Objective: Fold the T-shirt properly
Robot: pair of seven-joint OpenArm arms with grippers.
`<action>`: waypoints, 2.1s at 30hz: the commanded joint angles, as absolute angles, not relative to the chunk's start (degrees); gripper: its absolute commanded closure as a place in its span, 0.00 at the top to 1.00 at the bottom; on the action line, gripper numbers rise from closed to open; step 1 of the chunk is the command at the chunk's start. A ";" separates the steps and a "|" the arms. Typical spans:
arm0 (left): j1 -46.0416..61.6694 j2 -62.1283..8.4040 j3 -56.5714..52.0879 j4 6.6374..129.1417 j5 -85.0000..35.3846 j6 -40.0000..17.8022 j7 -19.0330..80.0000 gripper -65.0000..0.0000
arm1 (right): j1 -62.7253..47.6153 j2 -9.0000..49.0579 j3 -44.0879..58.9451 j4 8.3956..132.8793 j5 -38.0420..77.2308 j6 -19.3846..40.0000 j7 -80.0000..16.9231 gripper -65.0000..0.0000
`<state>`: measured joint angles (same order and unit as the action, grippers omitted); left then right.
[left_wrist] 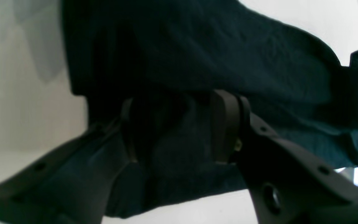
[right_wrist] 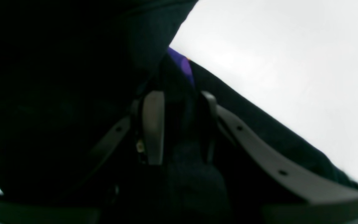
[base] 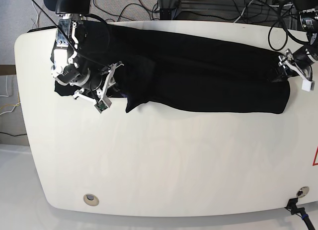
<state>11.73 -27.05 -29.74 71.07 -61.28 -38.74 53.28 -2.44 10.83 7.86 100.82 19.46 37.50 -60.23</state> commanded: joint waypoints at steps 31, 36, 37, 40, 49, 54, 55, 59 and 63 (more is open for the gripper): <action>10.38 -28.28 -30.80 71.57 -54.91 -38.89 53.62 0.47 | 0.51 17.44 -0.58 99.77 18.13 39.43 -61.52 0.00; 9.93 -28.30 -36.42 71.71 -55.26 -38.73 55.15 0.47 | 0.64 17.45 -0.43 98.38 18.11 39.41 -61.55 0.00; 9.88 -28.28 -37.08 71.73 -55.17 -38.79 55.44 0.47 | 0.65 17.59 -0.46 98.25 18.10 39.39 -61.40 0.00; 9.51 -28.17 -37.49 71.46 -54.68 -39.52 54.22 0.46 | 0.87 17.67 0.02 98.66 18.36 40.00 -61.26 0.00; 9.06 -27.94 -37.55 71.18 -54.86 -39.35 53.21 0.45 | 0.77 17.66 0.46 98.22 20.96 40.00 -62.13 0.00; 8.76 -27.82 -37.25 71.07 -54.63 -39.28 53.32 0.45 | 0.68 17.77 1.04 98.18 22.72 40.00 -62.97 0.17; 8.86 -27.85 -37.35 70.99 -54.46 -39.41 53.31 0.45 | 0.61 17.75 1.03 98.43 23.08 40.00 -63.07 0.23; 8.84 -27.67 -37.35 71.12 -54.40 -39.24 53.29 0.44 | 0.55 17.82 1.14 98.41 23.79 40.00 -63.89 0.33; 9.01 -27.60 -36.92 71.02 -54.36 -39.04 53.34 0.44 | 0.51 17.74 1.46 98.54 24.46 40.00 -64.04 0.34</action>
